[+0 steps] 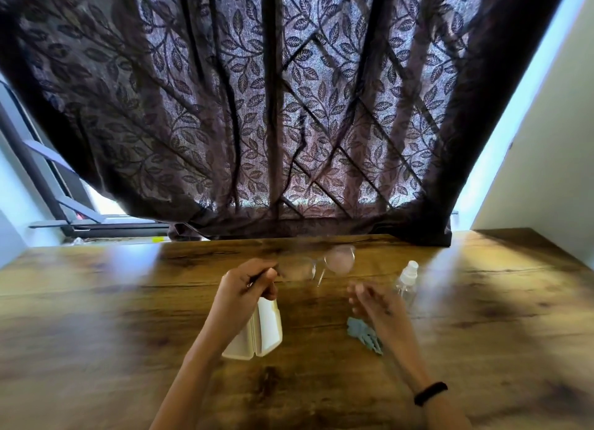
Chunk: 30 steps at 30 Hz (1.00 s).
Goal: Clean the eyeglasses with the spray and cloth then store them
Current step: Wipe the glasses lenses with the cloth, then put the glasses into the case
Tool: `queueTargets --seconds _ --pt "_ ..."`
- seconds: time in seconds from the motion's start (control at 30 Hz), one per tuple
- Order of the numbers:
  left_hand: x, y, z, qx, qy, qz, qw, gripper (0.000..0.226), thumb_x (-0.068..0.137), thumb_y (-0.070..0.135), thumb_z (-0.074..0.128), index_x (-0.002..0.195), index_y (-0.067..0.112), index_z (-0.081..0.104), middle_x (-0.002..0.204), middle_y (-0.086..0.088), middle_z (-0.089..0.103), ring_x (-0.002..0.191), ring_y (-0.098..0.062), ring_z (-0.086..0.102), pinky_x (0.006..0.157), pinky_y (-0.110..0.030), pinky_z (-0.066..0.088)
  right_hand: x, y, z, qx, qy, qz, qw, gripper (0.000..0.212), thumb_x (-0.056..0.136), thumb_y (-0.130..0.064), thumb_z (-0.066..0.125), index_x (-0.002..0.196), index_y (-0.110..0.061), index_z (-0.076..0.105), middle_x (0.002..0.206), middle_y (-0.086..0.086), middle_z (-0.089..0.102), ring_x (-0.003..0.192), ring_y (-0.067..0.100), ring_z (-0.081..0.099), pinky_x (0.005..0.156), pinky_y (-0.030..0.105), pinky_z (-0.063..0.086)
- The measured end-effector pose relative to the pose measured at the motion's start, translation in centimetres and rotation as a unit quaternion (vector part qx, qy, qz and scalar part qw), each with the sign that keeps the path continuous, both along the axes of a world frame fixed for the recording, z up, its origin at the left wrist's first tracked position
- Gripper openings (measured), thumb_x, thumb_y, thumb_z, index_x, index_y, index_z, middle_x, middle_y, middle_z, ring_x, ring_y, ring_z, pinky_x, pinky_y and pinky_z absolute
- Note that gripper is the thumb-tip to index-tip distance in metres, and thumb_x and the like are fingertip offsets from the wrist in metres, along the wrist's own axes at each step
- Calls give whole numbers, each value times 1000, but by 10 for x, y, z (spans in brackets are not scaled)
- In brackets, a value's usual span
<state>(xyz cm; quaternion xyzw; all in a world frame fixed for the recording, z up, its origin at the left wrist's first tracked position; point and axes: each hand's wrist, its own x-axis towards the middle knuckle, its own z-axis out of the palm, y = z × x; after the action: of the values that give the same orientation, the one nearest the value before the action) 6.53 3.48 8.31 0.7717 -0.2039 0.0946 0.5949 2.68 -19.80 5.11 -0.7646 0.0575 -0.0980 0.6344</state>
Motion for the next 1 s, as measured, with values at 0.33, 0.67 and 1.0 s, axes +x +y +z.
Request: queueTargets --seconds 0.33,0.67,1.0 --pt "-1 9 4 97 -88 -51 990 29 84 -10 52 96 13 67 112 -4 56 98 -5 58 81 -15 49 14 -1 21 298 11 20 954 23 77 -33 63 76 -12 71 74 9 72 64 14 66 55 20 55" --pt "-2 3 -6 14 -80 45 996 50 79 -10 62 116 22 53 116 -4 52 92 -3 62 81 -15 51 5 7 17 243 23 3 970 16 76 -17 64 86 -4 66 74 8 67 69 17 61 68 28 50" --pt "-6 -2 -21 -5 75 111 991 40 76 1 69 114 11 63 92 -1 73 86 -14 69 86 -42 54 0 9 4 128 -21 -35 991 24 80 -2 61 103 -7 64 88 11 68 76 18 65 63 19 56"
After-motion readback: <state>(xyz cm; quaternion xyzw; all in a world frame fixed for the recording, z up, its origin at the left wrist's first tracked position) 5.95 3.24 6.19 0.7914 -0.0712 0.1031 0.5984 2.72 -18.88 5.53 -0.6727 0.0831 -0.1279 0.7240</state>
